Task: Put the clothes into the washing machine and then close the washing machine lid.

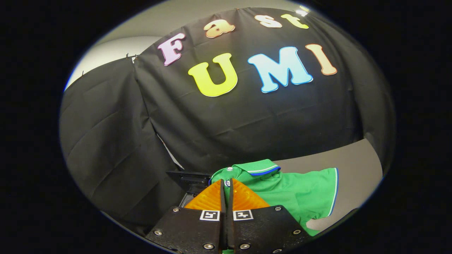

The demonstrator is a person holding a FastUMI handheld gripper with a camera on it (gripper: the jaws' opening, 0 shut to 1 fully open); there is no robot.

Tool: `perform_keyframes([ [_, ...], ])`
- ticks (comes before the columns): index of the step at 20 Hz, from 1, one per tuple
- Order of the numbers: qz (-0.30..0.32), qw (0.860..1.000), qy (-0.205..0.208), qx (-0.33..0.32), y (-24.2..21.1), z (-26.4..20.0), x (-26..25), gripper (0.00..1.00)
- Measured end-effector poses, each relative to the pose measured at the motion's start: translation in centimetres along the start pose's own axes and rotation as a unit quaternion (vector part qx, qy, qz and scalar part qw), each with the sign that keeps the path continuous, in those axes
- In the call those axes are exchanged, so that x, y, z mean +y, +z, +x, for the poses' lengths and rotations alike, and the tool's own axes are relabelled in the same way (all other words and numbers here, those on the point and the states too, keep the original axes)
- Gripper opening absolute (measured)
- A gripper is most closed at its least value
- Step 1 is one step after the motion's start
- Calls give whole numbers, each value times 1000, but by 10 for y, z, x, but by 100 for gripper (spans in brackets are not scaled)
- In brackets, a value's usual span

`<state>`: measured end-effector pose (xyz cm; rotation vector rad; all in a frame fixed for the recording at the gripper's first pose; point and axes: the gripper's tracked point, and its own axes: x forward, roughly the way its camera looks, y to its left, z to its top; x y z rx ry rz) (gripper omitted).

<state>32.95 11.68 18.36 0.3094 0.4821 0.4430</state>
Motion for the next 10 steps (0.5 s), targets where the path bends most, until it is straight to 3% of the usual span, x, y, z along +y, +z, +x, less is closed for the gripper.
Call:
perform_keyframes([
  [10, -8, 998, 59, 10, -19, 26, 80, 0],
])
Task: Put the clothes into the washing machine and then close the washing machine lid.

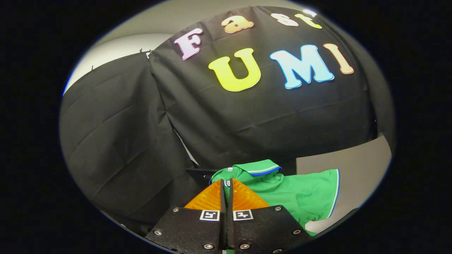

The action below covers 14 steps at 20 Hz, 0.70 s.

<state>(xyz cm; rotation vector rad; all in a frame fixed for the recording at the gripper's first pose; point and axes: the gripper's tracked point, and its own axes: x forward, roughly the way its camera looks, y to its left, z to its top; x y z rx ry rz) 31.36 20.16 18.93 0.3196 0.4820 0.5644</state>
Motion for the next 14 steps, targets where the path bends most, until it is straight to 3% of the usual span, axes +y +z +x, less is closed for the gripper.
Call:
perform_keyframes([
  [14, -2, 999, 33, 35, -41, 48, 61, 0],
])
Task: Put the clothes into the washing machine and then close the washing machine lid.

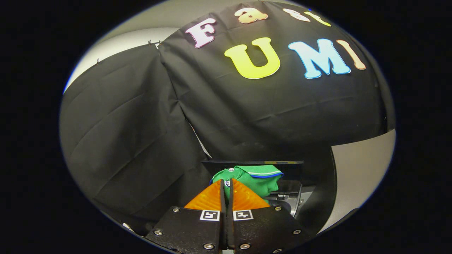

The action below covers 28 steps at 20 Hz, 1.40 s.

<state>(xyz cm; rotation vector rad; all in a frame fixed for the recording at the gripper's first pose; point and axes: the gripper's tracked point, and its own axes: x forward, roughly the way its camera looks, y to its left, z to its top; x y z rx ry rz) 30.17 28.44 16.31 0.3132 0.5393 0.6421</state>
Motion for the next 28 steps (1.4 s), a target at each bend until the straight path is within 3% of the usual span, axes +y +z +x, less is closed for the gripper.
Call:
perform_keyframes([
  [9, 0, 999, -5, 45, -52, 51, 3, 0],
  [28, -19, 991, -96, 89, -159, 129, -44, 0],
])
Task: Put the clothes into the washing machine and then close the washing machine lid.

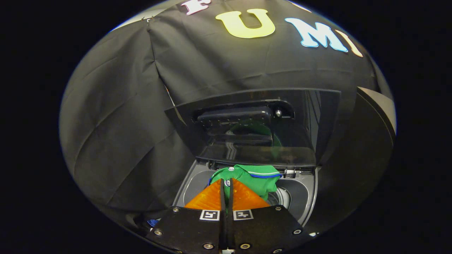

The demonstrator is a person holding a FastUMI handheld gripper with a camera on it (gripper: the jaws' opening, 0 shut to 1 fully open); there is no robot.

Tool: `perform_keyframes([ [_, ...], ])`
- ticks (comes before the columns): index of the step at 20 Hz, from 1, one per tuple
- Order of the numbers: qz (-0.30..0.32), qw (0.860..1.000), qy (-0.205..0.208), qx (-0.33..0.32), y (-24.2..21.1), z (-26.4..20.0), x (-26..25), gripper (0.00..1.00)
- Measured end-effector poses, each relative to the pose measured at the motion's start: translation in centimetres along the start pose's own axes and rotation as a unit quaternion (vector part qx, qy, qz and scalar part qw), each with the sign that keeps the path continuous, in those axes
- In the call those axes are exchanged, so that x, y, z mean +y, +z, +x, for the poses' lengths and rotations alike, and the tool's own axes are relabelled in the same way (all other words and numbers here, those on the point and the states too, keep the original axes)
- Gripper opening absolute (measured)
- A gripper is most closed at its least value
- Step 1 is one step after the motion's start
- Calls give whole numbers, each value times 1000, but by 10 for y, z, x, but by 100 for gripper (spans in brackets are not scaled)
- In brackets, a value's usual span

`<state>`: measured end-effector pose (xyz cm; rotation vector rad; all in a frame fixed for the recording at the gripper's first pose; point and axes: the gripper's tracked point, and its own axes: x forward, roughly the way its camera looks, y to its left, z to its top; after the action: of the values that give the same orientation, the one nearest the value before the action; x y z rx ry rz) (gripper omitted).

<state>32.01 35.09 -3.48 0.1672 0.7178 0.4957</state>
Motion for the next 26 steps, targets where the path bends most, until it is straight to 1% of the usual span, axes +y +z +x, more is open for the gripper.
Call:
perform_keyframes([
  [3, -2, 1000, -10, 9, -13, 12, -3, 0],
  [6, -13, 999, -16, 28, -31, 21, 1, 4],
  [8, -11, 999, -10, 41, -42, 29, 5, 9],
  [9, -9, 999, -14, 41, -43, 32, 3, 15],
  [10, -13, 999, -22, 45, -48, 31, 0, 17],
  [12, -28, 997, -48, 51, -55, 34, -12, 48],
  [15, -27, 997, -59, 49, -58, 32, -15, 95],
  [20, -22, 997, -65, 28, -49, 26, -19, 96],
  [26, -34, 997, -71, -28, -21, 9, -19, 96],
])
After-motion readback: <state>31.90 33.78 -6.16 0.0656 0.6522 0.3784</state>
